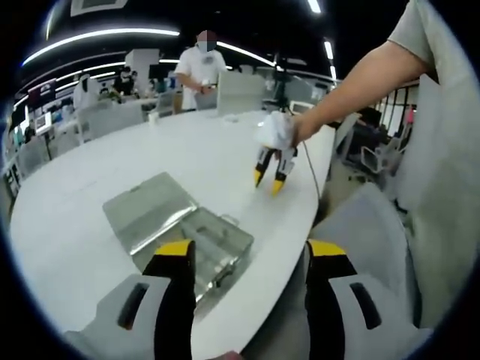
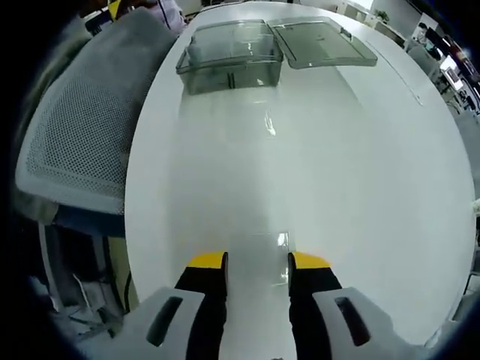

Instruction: Insert the divider into the dual guide fixture by aligning both edges with the guide slots and pushing it downward to the bottom, including one-sided entry, uneven engagement, binding, and posture correction.

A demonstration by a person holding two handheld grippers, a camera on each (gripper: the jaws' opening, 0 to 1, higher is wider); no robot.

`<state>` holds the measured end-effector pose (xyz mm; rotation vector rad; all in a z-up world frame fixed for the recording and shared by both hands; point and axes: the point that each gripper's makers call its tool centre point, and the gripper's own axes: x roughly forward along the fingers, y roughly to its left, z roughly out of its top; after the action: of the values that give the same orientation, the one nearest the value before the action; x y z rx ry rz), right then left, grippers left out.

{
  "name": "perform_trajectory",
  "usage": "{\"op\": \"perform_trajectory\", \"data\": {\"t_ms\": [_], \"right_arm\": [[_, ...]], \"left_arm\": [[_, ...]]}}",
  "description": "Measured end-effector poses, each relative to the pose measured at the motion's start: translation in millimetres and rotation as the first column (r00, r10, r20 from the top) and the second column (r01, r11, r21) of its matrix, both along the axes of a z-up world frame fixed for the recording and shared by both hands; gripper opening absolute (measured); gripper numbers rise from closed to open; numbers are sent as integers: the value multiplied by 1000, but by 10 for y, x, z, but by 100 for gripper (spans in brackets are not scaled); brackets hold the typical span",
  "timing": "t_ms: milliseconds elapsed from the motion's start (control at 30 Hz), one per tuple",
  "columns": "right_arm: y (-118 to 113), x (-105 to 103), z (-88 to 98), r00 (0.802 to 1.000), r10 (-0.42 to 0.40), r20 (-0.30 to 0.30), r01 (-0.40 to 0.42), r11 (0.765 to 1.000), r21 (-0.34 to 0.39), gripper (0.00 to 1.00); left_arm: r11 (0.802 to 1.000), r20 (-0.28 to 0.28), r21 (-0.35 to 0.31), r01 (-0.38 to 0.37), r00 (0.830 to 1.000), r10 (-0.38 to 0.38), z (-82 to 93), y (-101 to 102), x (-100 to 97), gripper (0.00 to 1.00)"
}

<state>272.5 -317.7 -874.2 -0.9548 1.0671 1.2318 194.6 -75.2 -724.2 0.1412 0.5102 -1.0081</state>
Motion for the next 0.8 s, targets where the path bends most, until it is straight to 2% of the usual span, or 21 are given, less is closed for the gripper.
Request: {"op": "perform_trajectory", "data": {"t_ms": [800], "right_arm": [[34, 5, 25, 1000, -8, -22, 6, 998, -62, 27]], "left_arm": [[1000, 2, -15, -10, 1000, 10, 2, 10, -14, 57]]}}
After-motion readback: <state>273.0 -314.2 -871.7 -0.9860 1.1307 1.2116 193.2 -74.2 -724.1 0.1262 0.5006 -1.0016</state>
